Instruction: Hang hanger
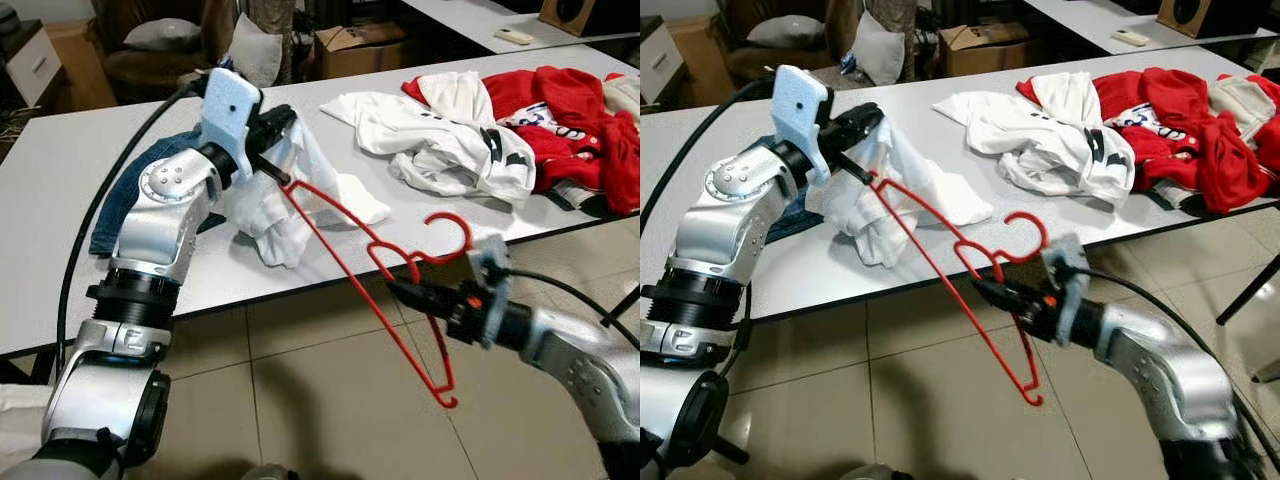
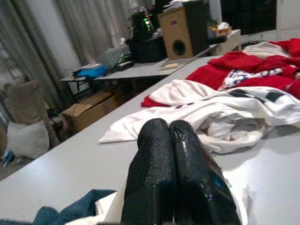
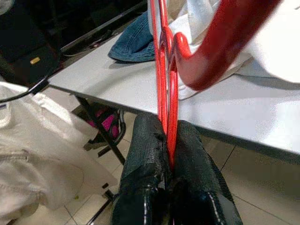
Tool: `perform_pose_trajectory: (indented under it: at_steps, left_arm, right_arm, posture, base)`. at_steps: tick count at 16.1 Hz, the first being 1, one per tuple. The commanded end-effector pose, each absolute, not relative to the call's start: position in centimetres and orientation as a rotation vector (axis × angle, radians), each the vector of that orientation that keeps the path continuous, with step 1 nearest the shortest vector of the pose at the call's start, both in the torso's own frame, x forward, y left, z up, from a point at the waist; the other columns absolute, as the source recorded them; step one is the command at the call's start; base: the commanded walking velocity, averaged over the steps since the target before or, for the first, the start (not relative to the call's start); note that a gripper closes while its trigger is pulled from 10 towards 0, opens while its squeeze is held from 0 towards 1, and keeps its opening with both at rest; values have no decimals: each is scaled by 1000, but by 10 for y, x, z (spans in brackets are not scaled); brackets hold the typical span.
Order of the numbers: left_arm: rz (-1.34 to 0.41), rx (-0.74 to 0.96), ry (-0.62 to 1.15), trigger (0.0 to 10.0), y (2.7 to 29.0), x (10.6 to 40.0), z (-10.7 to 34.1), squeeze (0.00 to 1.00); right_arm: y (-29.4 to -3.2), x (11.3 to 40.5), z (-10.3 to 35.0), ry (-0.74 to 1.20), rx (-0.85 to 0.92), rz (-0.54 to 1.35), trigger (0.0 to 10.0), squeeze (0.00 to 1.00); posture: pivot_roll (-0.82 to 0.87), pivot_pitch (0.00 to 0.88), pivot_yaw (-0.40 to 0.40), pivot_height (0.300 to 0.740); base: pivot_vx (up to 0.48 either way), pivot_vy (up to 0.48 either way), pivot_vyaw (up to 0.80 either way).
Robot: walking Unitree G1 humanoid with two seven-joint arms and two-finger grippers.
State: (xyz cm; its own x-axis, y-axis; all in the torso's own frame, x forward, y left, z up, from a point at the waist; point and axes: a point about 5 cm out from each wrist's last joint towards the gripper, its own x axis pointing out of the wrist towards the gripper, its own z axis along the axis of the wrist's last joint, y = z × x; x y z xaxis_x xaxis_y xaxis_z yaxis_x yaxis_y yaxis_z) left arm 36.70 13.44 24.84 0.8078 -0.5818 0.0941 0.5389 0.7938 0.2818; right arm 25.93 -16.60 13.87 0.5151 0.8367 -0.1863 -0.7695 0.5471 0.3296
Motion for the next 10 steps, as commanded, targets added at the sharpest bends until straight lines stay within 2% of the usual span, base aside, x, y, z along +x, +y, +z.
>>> perform_pose_trajectory:
  at_steps: [1, 3, 10]
  left_arm:
    - [-631, 275, -175, 0, 133, 363, 249, 0]
    - [-643, 286, -176, 0, 131, 361, 249, 0]
    - [-603, 337, -172, 0, 138, 363, 254, 0]
  right_arm:
    - [-162, 264, 137, 361, 209, 967, 10000, 0]
    - [-159, 273, 134, 392, 211, 921, 10000, 0]
    - [-156, 278, 131, 416, 221, 897, 10000, 0]
  posture:
    - [-116, 0, 84, 740]
    - [-108, 0, 78, 740]
    - [-107, 0, 85, 740]
  base:
    - [0, 0, 0]
    - [0, 0, 0]
    - [0, 0, 0]
